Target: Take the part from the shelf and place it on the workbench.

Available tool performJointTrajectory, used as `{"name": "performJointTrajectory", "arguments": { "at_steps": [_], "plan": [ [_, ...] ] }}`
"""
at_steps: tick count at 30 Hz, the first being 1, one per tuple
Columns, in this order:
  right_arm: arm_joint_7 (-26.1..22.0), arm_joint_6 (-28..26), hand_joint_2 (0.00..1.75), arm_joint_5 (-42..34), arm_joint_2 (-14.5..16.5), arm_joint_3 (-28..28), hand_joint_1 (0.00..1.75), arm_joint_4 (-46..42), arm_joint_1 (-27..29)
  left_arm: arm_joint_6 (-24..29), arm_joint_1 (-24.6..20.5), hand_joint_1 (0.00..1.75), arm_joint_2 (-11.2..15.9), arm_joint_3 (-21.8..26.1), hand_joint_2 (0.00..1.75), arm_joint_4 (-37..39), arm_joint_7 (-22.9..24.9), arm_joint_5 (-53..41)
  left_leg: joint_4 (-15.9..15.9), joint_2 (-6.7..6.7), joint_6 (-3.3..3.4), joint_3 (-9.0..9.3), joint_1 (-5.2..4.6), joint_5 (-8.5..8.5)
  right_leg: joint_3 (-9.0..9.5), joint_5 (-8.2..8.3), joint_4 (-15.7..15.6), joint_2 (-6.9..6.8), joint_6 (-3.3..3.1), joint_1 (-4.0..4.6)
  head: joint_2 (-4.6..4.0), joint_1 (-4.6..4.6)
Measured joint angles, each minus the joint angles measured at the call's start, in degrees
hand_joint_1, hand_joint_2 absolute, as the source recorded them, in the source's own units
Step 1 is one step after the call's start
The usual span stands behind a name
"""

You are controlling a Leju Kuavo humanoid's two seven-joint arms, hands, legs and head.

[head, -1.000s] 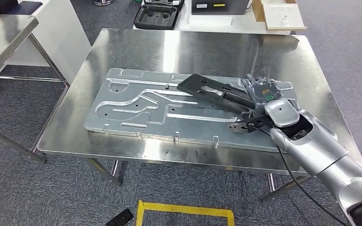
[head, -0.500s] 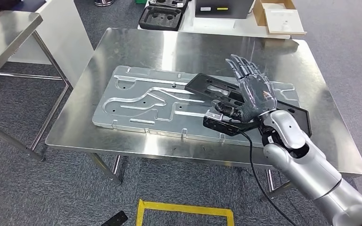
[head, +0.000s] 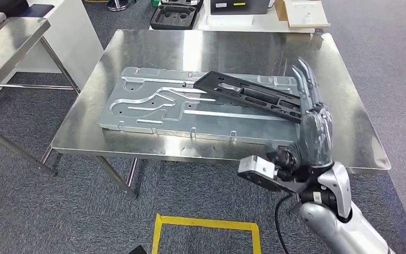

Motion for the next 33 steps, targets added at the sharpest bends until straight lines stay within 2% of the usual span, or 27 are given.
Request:
{"name": "performJointTrajectory", "arguments": {
  "at_steps": [1,2,3,5,7,8,9,11,12,13,15,16,17,18,19,20,21,22,23,25,26,27,28,30,31,32,33],
  "plan": [
    [-2.3,-0.7,0.00,-0.5,0.6,-1.3,0.00,-1.3,2.8,0.3,0.1,0.00,0.0,0.2,0.00,0.0,-0.2,0.2,3.0,0.00,0.01,0.04,-0.02,-1.44,-0.75,0.55,0.0,-0.09,-0.10,0.18,0.00,0.02],
    [-5.5,-1.0,0.00,-1.3,1.6,-3.0,0.00,-2.5,5.9,0.6,0.2,0.00,0.0,0.4,0.00,0.0,-0.4,0.5,4.6,0.00,0.09,0.79,-0.08,-1.48,-1.51,1.04,0.1,-0.19,-0.14,0.37,0.00,0.02],
    [-9.0,-1.2,0.00,-2.1,3.1,-5.1,0.00,-3.8,9.2,0.9,0.3,0.00,0.0,0.7,0.00,0.0,-0.6,0.8,4.4,-0.01,0.30,2.42,-0.19,-0.45,-2.23,1.49,0.2,-0.25,-0.16,0.52,0.00,0.01],
    [-14.5,-1.2,0.00,-3.8,6.5,-9.9,0.00,-6.0,15.1,1.3,0.8,0.00,0.0,1.3,0.00,0.0,-0.9,1.4,-0.9,-0.06,1.18,8.15,-0.72,1.60,-3.53,2.28,0.6,-0.28,-0.11,0.71,0.00,0.00],
    [-17.4,-1.4,0.00,-5.7,9.9,-14.7,0.00,-7.5,19.3,1.7,1.0,0.00,0.1,1.8,0.00,0.0,-1.2,1.8,-8.4,-0.11,2.03,13.84,-1.31,1.08,-4.35,3.13,0.8,-0.23,0.20,0.80,0.00,0.03],
    [-18.9,-1.4,0.00,-7.0,11.7,-17.3,0.00,-7.9,21.0,1.9,1.0,0.00,0.1,2.1,0.00,0.0,-1.3,2.1,-10.8,-0.13,2.27,15.20,-1.54,0.45,-4.51,3.63,0.7,-0.26,0.48,0.76,0.00,0.04],
    [-20.8,-1.5,0.00,-8.8,13.6,-20.0,0.00,-7.9,22.8,2.2,1.2,0.00,0.1,2.5,0.00,0.0,-1.4,2.4,-12.0,-0.13,2.38,15.57,-1.66,0.38,-4.57,4.19,0.5,-0.30,0.80,0.74,0.00,0.04],
    [-25.9,-1.6,0.00,-13.6,17.7,-26.3,0.00,-5.5,26.4,2.7,1.6,0.00,-0.1,3.2,0.00,0.0,-1.4,3.2,-12.9,0.03,2.65,14.97,-1.43,1.52,-4.77,4.39,0.3,-0.24,1.44,0.70,0.00,0.07],
    [-28.7,-1.6,0.00,-16.5,19.5,-30.0,0.00,-2.7,27.6,2.9,1.9,0.00,-0.2,3.5,0.00,0.0,-1.3,3.6,-13.2,0.22,2.94,14.54,-1.26,2.29,-5.12,3.09,1.0,-0.13,1.76,0.67,0.00,0.11],
    [-31.3,-1.7,0.00,-19.3,20.9,-33.9,0.00,1.0,28.2,3.1,2.1,0.00,-0.4,3.7,0.00,0.0,-1.2,4.0,-13.5,0.47,3.26,13.95,-1.10,3.07,-5.70,0.75,2.7,-0.02,2.05,0.60,0.00,0.16],
    [-35.9,-1.7,0.00,-25.1,22.2,-42.3,0.00,13.3,27.8,3.3,2.3,0.00,-0.7,4.1,0.00,0.0,-0.8,4.8,-13.5,0.83,3.80,12.31,-1.17,4.49,-7.12,-4.95,8.8,0.05,2.62,0.24,0.00,0.20],
    [-37.7,-1.7,0.00,-27.7,22.2,-46.3,0.00,20.9,27.2,3.5,2.3,0.00,-0.8,4.3,0.00,0.0,-0.6,5.0,-13.5,0.82,3.88,11.33,-1.21,5.25,-7.55,-6.34,12.1,0.05,2.88,0.02,0.00,0.20],
    [-39.1,-1.8,0.00,-29.8,22.0,-50.0,0.00,28.4,26.7,3.6,2.3,0.00,-0.9,4.4,0.00,0.0,-0.5,5.3,-13.3,0.72,3.83,10.24,-1.23,6.03,-7.53,-6.19,14.3,0.05,3.13,-0.23,0.00,0.23],
    [-39.8,-1.8,0.00,-31.2,21.8,-52.9,0.00,34.5,26.4,3.7,2.4,0.00,-1.0,4.6,0.00,0.0,-0.4,5.4,-13.0,0.59,3.70,9.04,-1.24,6.74,-6.86,-4.75,15.1,0.04,3.34,-0.48,0.00,0.25],
    [-40.0,-1.9,0.00,-32.0,21.6,-55.3,0.00,39.9,26.2,3.8,2.5,0.00,-1.0,4.7,0.00,0.0,-0.3,5.5,-12.5,0.48,3.48,7.74,-1.21,7.34,-5.33,-2.80,14.1,0.03,3.55,-0.75,0.00,0.25],
    [-39.9,-1.9,0.00,-32.1,21.5,-57.1,0.00,44.1,25.8,3.9,2.6,0.00,-1.0,4.7,0.00,0.0,-0.3,5.6,-11.9,0.51,3.15,6.53,-1.23,7.81,-3.00,-1.86,11.3,0.02,3.84,-1.03,0.00,0.23],
    [-39.7,-1.9,0.00,-31.9,21.5,-58.8,0.00,48.3,25.1,3.9,2.6,0.00,-1.1,4.7,0.00,0.0,-0.2,5.7,-11.1,0.62,2.81,5.47,-1.29,8.14,-0.25,-2.13,7.4,0.07,4.04,-1.06,0.00,0.23],
    [-38.8,-1.9,0.00,-31.5,21.5,-60.2,0.00,52.2,24.4,4.0,2.6,0.00,-1.1,4.8,0.00,0.0,-0.2,5.7,-10.5,0.76,2.45,4.73,-1.37,8.45,1.95,-3.06,4.0,0.17,3.92,-1.03,0.00,0.08],
    [-37.4,-1.7,0.00,-30.8,21.5,-61.5,0.00,56.0,23.7,4.0,2.5,0.00,-1.1,4.8,0.00,0.0,-0.2,5.8,-10.1,0.87,2.12,4.33,-1.47,8.76,3.25,-4.21,1.5,0.28,3.62,-0.91,0.00,-0.04],
    [-32.0,-1.0,0.00,-28.9,21.7,-64.3,0.00,63.3,22.5,4.0,2.5,0.00,-1.1,5.1,0.00,0.0,0.0,5.9,-10.0,0.95,1.46,4.09,-1.30,9.56,3.21,-4.37,0.4,0.35,2.31,-0.50,0.00,-0.32],
    [-28.8,-0.3,0.00,-28.1,21.9,-65.7,0.00,66.8,21.9,4.0,2.6,0.00,-1.2,5.3,0.00,0.0,0.1,5.8,-9.8,0.92,1.14,3.91,-1.09,9.37,2.78,-3.89,0.4,0.25,1.72,-0.39,0.00,-0.27],
    [-25.0,0.7,0.00,-27.4,22.1,-66.9,0.00,70.1,21.5,3.9,2.7,0.00,-1.3,5.4,0.00,0.0,0.4,5.7,-9.1,0.90,0.83,3.56,-0.88,8.08,2.28,-3.32,0.4,0.15,1.12,-0.29,0.00,-0.27],
    [-21.2,2.4,0.00,-26.9,22.3,-67.7,0.00,72.8,21.2,3.8,2.8,0.00,-1.4,5.5,0.00,0.0,0.6,5.6,-7.2,0.86,0.60,2.95,-0.76,5.54,1.61,-2.66,0.3,0.07,0.60,-0.27,0.00,-0.32],
    [-14.2,7.0,0.00,-25.9,22.7,-68.4,0.00,76.5,20.8,3.5,2.9,0.00,-1.6,5.6,0.00,0.0,1.0,5.2,-1.0,0.81,0.44,1.57,-0.72,-1.16,0.03,-1.25,0.4,0.08,-0.01,-0.02,0.00,-0.53],
    [-11.4,9.4,0.00,-25.5,22.9,-68.5,0.00,78.1,20.7,3.4,2.8,0.00,-1.6,5.6,0.00,0.0,1.1,5.0,2.5,0.77,0.53,1.20,-0.78,-3.36,-0.89,-0.50,0.5,0.11,-0.16,0.20,0.00,-0.60],
    [-9.3,11.3,0.00,-25.0,23.1,-68.7,0.00,79.7,20.6,3.2,2.7,0.00,-1.6,5.6,0.00,0.0,1.2,4.8,5.0,0.73,0.74,1.45,-0.90,-3.99,-1.80,0.20,0.6,0.12,-0.27,0.43,0.00,-0.62],
    [-7.5,13.1,0.00,-24.5,23.3,-68.8,0.00,81.2,20.5,3.1,2.6,0.00,-1.6,5.6,0.00,0.0,1.4,4.6,6.0,0.69,1.10,2.52,-1.12,-3.24,-2.71,0.86,0.7,0.10,-0.34,0.67,0.00,-0.63]
  ]
}}
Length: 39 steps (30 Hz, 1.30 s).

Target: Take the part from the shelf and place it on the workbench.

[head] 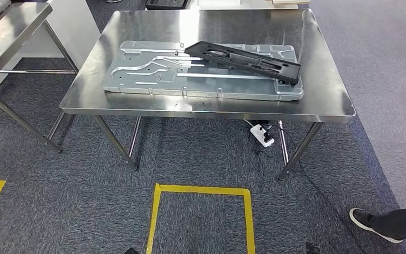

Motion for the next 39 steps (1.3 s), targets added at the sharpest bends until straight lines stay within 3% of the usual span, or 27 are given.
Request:
{"name": "performJointTrajectory", "arguments": {
  "at_steps": [1,2,3,5,7,9,10,13,14,15,16,18,19,21,23,24,26,28,30,32,34,36,38,39],
  "plan": [
    [1.6,1.8,0.00,0.6,0.2,-0.1,0.00,1.3,-0.1,-0.1,0.0,0.00,0.0,0.0,0.00,0.0,0.1,-0.2,-0.9,-0.02,0.53,2.04,-0.35,1.63,-0.81,0.58,0.1,-0.04,-0.05,0.24,0.00,0.00],
    [3.1,3.6,0.00,1.1,0.4,-0.2,0.00,2.4,-0.2,-0.3,-0.1,0.00,0.0,0.0,0.00,0.0,0.3,-0.4,-3.7,-0.03,1.23,4.96,-0.80,3.19,-1.43,1.08,0.1,-0.07,-0.09,0.44,0.00,-0.01],
    [4.3,5.2,0.00,1.7,0.7,-0.2,0.00,3.4,-0.4,-0.4,-0.2,0.00,0.1,0.0,0.00,0.0,0.4,-0.7,-8.0,0.01,2.12,8.47,-1.26,3.64,-1.86,1.54,0.2,-0.10,-0.06,0.64,0.00,0.03],
    [6.1,7.3,0.00,2.8,1.2,-0.2,0.00,5.0,-0.8,-0.7,-0.5,0.00,0.3,0.0,0.00,0.0,0.5,-1.2,-16.3,0.10,3.34,14.10,-1.86,2.28,-2.29,2.43,0.2,-0.35,0.20,0.71,0.00,0.08],
    [7.2,8.6,0.00,3.6,1.4,-0.2,0.00,6.3,-1.0,-0.7,-0.7,0.00,0.4,0.0,0.00,0.0,0.7,-1.8,-20.2,0.10,3.92,15.75,-2.07,1.45,-2.31,3.51,-0.2,-0.86,0.78,0.46,0.00,0.03],
    [7.6,9.7,0.00,4.5,1.4,-0.2,0.00,7.2,-1.1,-0.3,-0.7,0.00,0.3,0.0,0.00,0.0,1.2,-2.2,-21.1,-0.07,4.29,15.45,-1.85,2.90,-2.49,3.45,-0.1,-0.85,1.48,0.34,0.00,0.07],
    [7.6,10.1,0.00,4.9,1.3,-0.2,0.00,7.6,-1.1,0.0,-0.6,0.00,0.2,0.0,0.00,0.0,1.4,-2.3,-21.5,-0.19,4.41,15.09,-1.62,3.75,-3.00,2.10,1.2,-0.62,1.84,0.32,0.00,0.23],
    [7.4,11.3,0.00,6.7,1.2,-0.2,0.00,8.5,-1.0,0.7,-0.4,0.00,0.1,0.0,0.00,0.0,1.7,-2.7,-21.2,-0.73,4.39,13.00,-1.21,5.46,-6.17,-5.21,11.2,-0.16,2.89,-0.30,0.00,0.55],
    [7.4,11.5,0.00,7.6,1.1,-0.2,0.00,8.8,-1.0,0.8,-0.4,0.00,0.1,0.0,0.00,0.0,1.7,-2.8,-20.8,-1.09,4.21,12.21,-1.10,5.85,-6.56,-6.65,13.8,-0.16,3.23,-0.59,0.00,0.53],
    [7.3,11.6,0.00,8.7,0.9,-0.1,0.00,9.0,-1.0,0.9,-0.4,0.00,0.1,-0.1,0.00,0.0,1.7,-2.8,-20.3,-1.52,3.99,11.44,-0.92,6.17,-5.86,-6.99,14.4,-0.15,3.56,-0.86,0.00,0.54],
    [7.3,11.8,0.00,9.8,0.7,0.0,0.00,9.2,-1.0,0.9,-0.4,0.00,0.0,-0.1,0.00,0.0,1.8,-2.8,-19.7,-2.02,3.74,10.69,-0.67,6.38,-3.97,-6.31,12.7,-0.06,3.87,-1.12,0.00,0.55],
    [7.4,12.1,0.00,11.6,0.4,0.3,0.00,9.5,-1.1,0.8,-0.4,0.00,-0.1,-0.1,0.00,0.0,1.9,-2.8,-18.2,-3.01,3.09,9.09,-0.21,6.44,1.28,-4.36,5.4,1.41,4.44,-1.64,0.00,0.61],
    [7.5,12.3,0.00,12.3,0.3,0.6,0.00,9.6,-1.1,0.8,-0.5,0.00,-0.1,0.0,0.00,0.0,2.0,-2.8,-17.3,-3.45,2.71,8.32,-0.10,6.35,3.04,-3.79,2.4,2.24,4.31,-1.78,0.00,0.56],
    [8.0,12.6,0.00,13.6,0.2,1.4,0.00,10.0,-1.1,0.7,-0.5,0.00,-0.1,0.0,0.00,0.0,2.3,-2.6,-16.3,-4.23,1.82,7.17,-0.06,6.44,3.86,-3.85,0.5,3.03,3.49,-1.59,0.00,0.48],
    [8.9,12.8,0.00,14.8,0.0,2.2,0.00,10.2,-1.1,0.7,-0.4,0.00,-0.2,0.0,0.00,0.0,2.5,-2.3,-16.2,-4.96,1.06,6.62,0.12,6.77,3.64,-3.37,0.6,1.88,2.35,-1.41,0.00,0.44],
    [9.4,13.1,0.00,15.3,0.0,2.6,0.00,10.3,-1.1,0.8,-0.3,0.00,-0.2,0.0,0.00,0.0,2.6,-2.1,-15.8,-4.66,0.76,6.26,0.18,6.49,3.62,-3.15,0.4,1.36,1.87,-1.44,0.00,0.41],
    [10.3,13.5,0.00,16.0,-0.1,3.5,0.00,10.5,-1.1,1.1,-0.4,0.00,-0.4,0.0,0.00,0.0,2.6,-1.7,-12.1,-3.00,0.26,4.39,0.31,4.06,3.48,-2.72,0.1,0.14,1.11,-1.54,0.00,0.03],
    [11.3,14.1,0.00,16.7,-0.2,4.1,0.00,10.6,-1.0,1.5,-0.6,0.00,-0.5,0.0,0.00,0.0,2.6,-1.2,-4.9,-1.43,-0.24,1.20,0.44,0.43,3.18,-2.56,0.1,-1.26,0.83,-1.27,0.00,-0.28],
    [12.3,14.8,0.00,17.8,-0.3,4.8,0.00,10.8,-0.9,1.9,-0.5,0.00,-0.7,0.0,0.00,0.0,2.7,-0.5,-0.9,-0.97,-0.41,-0.27,0.50,-0.62,2.93,-2.49,0.1,-2.71,0.74,-1.04,0.00,-0.29],
    [13.4,16.1,0.00,19.6,-0.3,5.6,0.00,10.9,-0.8,2.3,-0.3,0.00,-0.9,0.0,0.00,0.0,3.2,0.5,-5.4,-0.28,-0.08,2.67,0.43,2.22,2.93,-2.45,0.1,-4.04,0.70,-0.89,0.00,-0.29],
    [14.4,17.9,0.00,21.7,-0.3,6.6,0.00,10.9,-0.8,2.7,-0.4,0.00,-1.2,0.0,0.00,0.0,4.4,1.5,-13.4,2.31,0.58,7.09,-0.11,4.88,3.12,-2.41,0.1,-5.34,0.85,-0.72,0.00,-0.28],
    [15.1,19.3,0.00,23.5,-0.4,7.7,0.00,10.9,-0.9,3.2,-0.7,0.00,-1.6,0.1,0.00,0.0,5.3,2.2,-17.0,3.84,1.17,8.63,-0.78,5.39,3.27,-2.31,-0.1,-6.58,1.32,-0.55,0.00,-0.25],
    [15.5,20.2,0.00,24.9,-0.5,9.1,0.00,10.9,-1.0,3.6,-0.6,0.00,-2.0,0.2,0.00,0.0,5.9,2.7,-17.4,2.66,1.71,8.41,-0.92,5.74,3.55,-2.19,-0.4,-7.60,1.98,-0.47,0.00,-0.24],
    [15.6,20.5,0.00,25.4,-0.6,9.9,0.00,10.9,-1.0,3.8,-0.5,0.00,-2.2,0.2,0.00,0.0,6.1,2.9,-17.8,2.06,1.98,8.54,-0.78,6.09,3.63,-2.38,-0.3,-7.10,2.35,-0.54,0.00,-0.15]
  ]
}}
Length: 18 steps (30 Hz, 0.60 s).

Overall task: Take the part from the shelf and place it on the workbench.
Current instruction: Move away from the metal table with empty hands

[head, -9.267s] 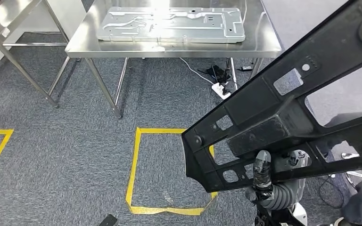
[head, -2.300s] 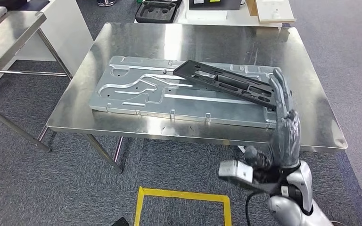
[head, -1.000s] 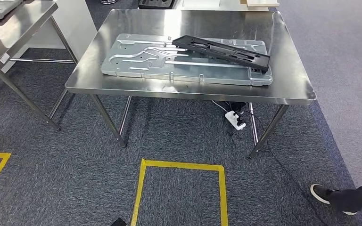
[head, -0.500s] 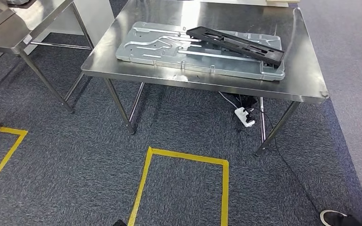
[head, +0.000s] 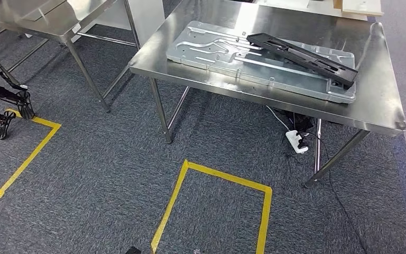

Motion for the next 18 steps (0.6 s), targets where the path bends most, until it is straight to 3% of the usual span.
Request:
{"name": "performJointTrajectory", "arguments": {
  "at_steps": [2,4,5,6,7,8,10,12,14,15,16,18],
  "plan": [
    [0.2,0.5,0.00,0.8,-0.3,1.6,0.00,0.0,0.1,0.3,-0.1,0.00,-0.6,0.1,0.00,0.0,0.3,0.3,-0.8,-1.20,0.73,0.29,0.41,0.85,-1.01,-2.16,2.6,3.09,0.57,-0.14,0.00,0.21],
    [0.4,1.0,0.00,1.4,-0.6,3.1,0.00,0.1,0.3,0.7,-0.4,0.00,-1.1,0.2,0.00,0.0,0.5,0.5,-0.9,-2.51,1.26,0.00,0.52,1.32,-4.00,-6.04,9.5,6.09,0.77,-0.25,0.00,0.35],
    [0.5,1.2,0.00,1.7,-0.6,3.7,0.00,0.1,0.5,1.0,-0.5,0.00,-1.3,0.2,0.00,0.0,0.5,0.6,-0.8,-3.28,1.42,-0.21,0.49,1.44,-5.48,-7.40,12.9,6.56,0.83,-0.26,0.00,0.38],
    [0.6,1.5,0.00,1.9,-0.7,4.2,0.00,0.2,0.6,1.3,-0.6,0.00,-1.6,0.2,0.00,0.0,0.7,0.7,-0.7,-4.14,1.45,-0.36,0.47,1.48,-6.30,-7.68,14.8,6.77,0.90,-0.30,0.00,0.37],
    [0.6,1.9,0.00,2.1,-0.8,4.7,0.00,0.2,0.7,1.3,-0.6,0.00,-1.9,0.3,0.00,0.0,1.0,0.8,-0.5,-5.06,1.43,-0.47,0.48,1.47,-6.12,-6.80,14.5,6.89,0.95,-0.37,0.00,0.38],
    [0.5,2.1,0.00,2.2,-0.8,5.1,0.00,0.3,0.8,1.0,-0.6,0.00,-2.2,0.3,0.00,0.0,1.2,0.8,-0.2,-5.96,1.33,-0.55,0.52,1.41,-4.97,-5.02,12.2,7.13,0.97,-0.48,0.00,0.38],
    [0.2,2.5,0.00,2.1,-0.8,5.8,0.00,0.3,0.8,0.0,-0.7,0.00,-2.6,0.3,0.00,0.0,1.5,0.4,0.7,-7.58,0.88,-0.89,0.52,1.10,-1.59,-1.69,4.9,8.95,0.90,-0.80,0.00,0.41],
    [-0.4,2.4,0.00,1.7,-0.8,6.2,0.00,0.3,0.7,-0.7,-0.9,0.00,-2.7,0.3,0.00,0.0,1.3,-0.1,1.5,-8.90,0.25,-1.61,0.54,0.90,0.08,-0.99,1.0,10.62,0.70,-0.96,0.00,0.39],
    [-1.0,2.4,0.00,1.2,-0.8,6.4,0.00,0.3,0.6,-1.0,-0.9,0.00,-2.7,0.3,0.00,0.0,0.9,-0.5,1.5,-10.10,-0.48,-2.28,0.73,1.11,0.24,-1.15,0.6,10.14,0.17,-0.83,0.00,0.37],
    [-1.2,2.4,0.00,1.0,-0.8,6.5,0.00,0.3,0.5,-1.1,-0.9,0.00,-2.6,0.3,0.00,0.0,0.6,-0.7,1.6,-10.04,-0.81,-2.51,0.79,1.11,0.38,-0.99,0.3,9.45,-0.22,-0.86,0.00,0.39],
    [-1.5,2.3,0.00,0.8,-0.7,6.6,0.00,0.3,0.5,-1.3,-0.8,0.00,-2.5,0.3,0.00,0.0,0.4,-0.8,2.2,-9.12,-1.15,-2.91,0.74,0.70,0.55,-0.82,0.1,8.80,-0.65,-0.95,0.00,0.21],
    [-1.9,2.2,0.00,0.7,-0.7,6.8,0.00,0.3,0.6,-1.5,-1.0,0.00,-2.4,0.3,0.00,0.0,0.2,-0.9,6.7,-5.72,-1.77,-5.17,0.73,-1.96,0.74,-0.60,-0.3,7.26,-1.18,-1.12,0.00,-0.25]
  ]
}}
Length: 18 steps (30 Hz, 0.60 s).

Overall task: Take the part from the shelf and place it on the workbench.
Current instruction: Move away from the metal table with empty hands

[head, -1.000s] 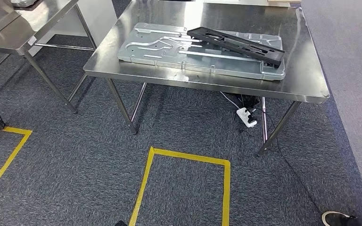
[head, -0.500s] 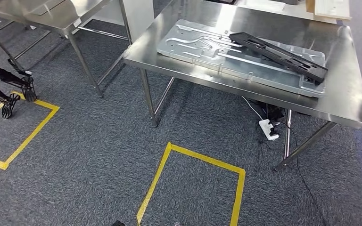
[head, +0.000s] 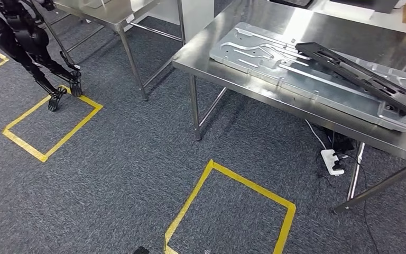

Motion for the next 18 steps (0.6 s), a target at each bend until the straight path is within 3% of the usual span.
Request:
{"name": "performJointTrajectory", "arguments": {
  "at_steps": [2,3,4,5,6,7,9,10,12,14,16,18],
  "plan": [
    [-0.3,-0.1,0.00,0.0,0.0,0.1,0.00,0.0,0.2,-0.2,-0.2,0.00,0.0,0.0,0.00,0.0,-0.1,0.0,7.4,2.25,-0.59,-3.69,0.25,-3.34,-0.01,-0.08,0.0,-1.66,-0.20,0.11,0.00,-0.28],
    [-0.4,0.0,0.00,0.0,0.0,0.1,0.00,0.0,0.2,-0.3,-0.2,0.00,0.0,0.0,0.00,0.0,-0.1,0.0,9.9,2.62,-0.78,-4.89,0.40,-3.94,0.02,-0.15,0.0,-2.49,-0.23,0.14,0.00,-0.28],
    [-0.6,0.1,0.00,-0.1,0.0,0.1,0.00,0.0,0.2,-0.5,-0.2,0.00,0.0,0.0,0.00,0.0,-0.1,0.0,10.3,2.85,-0.89,-5.07,0.51,-3.44,0.09,-0.24,0.0,-3.29,-0.21,0.15,0.00,-0.29],
    [-0.7,0.2,0.00,-0.1,0.0,0.1,0.00,0.0,0.2,-0.5,-0.1,0.00,0.0,0.0,0.00,0.0,-0.1,0.0,8.3,3.18,-0.90,-3.99,0.58,-1.89,0.22,-0.34,0.0,-4.03,-0.14,0.14,0.00,-0.29],
    [-0.9,0.4,0.00,0.0,0.0,0.2,0.00,0.0,0.1,-0.6,-0.1,0.00,0.1,0.0,0.00,0.0,-0.1,0.1,4.3,3.98,-0.77,-1.89,0.58,0.24,0.41,-0.48,0.0,-4.72,-0.01,0.14,0.00,-0.31],
    [-1.0,0.6,0.00,0.1,0.0,0.3,0.00,0.0,0.1,-0.6,-0.1,0.00,0.1,0.0,0.00,0.0,-0.2,0.2,0.1,5.44,-0.51,0.31,0.34,1.76,0.63,-0.63,0.0,-5.35,0.19,0.20,0.00,-0.31],
    [-0.8,0.9,0.00,0.7,0.0,0.6,0.00,0.0,0.1,-0.6,-0.2,0.00,0.3,0.0,0.00,0.0,-0.6,0.5,-5.3,7.46,0.13,3.03,-0.21,3.17,0.96,-0.93,-0.1,-6.46,0.74,0.43,0.00,-0.23],
    [-0.5,1.1,0.00,1.2,0.0,0.9,0.00,0.0,0.0,-0.5,-0.1,0.00,0.4,0.0,0.00,0.0,-0.8,0.7,-5.8,7.62,0.40,3.06,-0.48,2.96,1.10,-1.01,-0.2,-7.02,1.04,0.56,0.00,-0.19],
    [0.4,1.2,0.00,2.4,0.1,1.6,0.00,0.0,-0.1,-0.4,0.3,0.00,0.6,0.0,0.00,0.0,-1.1,1.2,-6.1,6.14,0.96,2.98,-0.36,3.23,1.48,-1.24,-0.3,-7.82,1.73,0.57,0.00,-0.15],
    [0.9,1.3,0.00,3.5,0.1,2.5,0.00,0.0,-0.1,-0.4,0.7,0.00,0.8,0.0,0.00,0.0,-1.3,1.7,-6.9,4.78,1.77,3.53,-0.03,3.67,1.14,-2.86,1.4,-5.55,2.23,0.38,0.00,0.11],
    [1.0,1.3,0.00,4.2,0.2,3.4,0.00,0.0,0.0,-0.3,0.8,0.00,0.9,0.1,0.00,0.0,-1.3,2.0,-7.2,3.39,2.36,3.77,0.05,4.01,-1.48,-6.33,7.5,-1.90,2.30,0.27,0.00,0.48],
    [0.9,1.2,0.00,4.6,0.2,4.2,0.00,0.0,0.2,-0.4,0.9,0.00,1.0,0.1,0.00,0.0,-1.1,2.1,-7.1,1.67,2.58,3.62,-0.06,4.04,-5.03,-8.76,14.5,-0.56,2.29,0.33,0.00,0.57]
  ]
}}
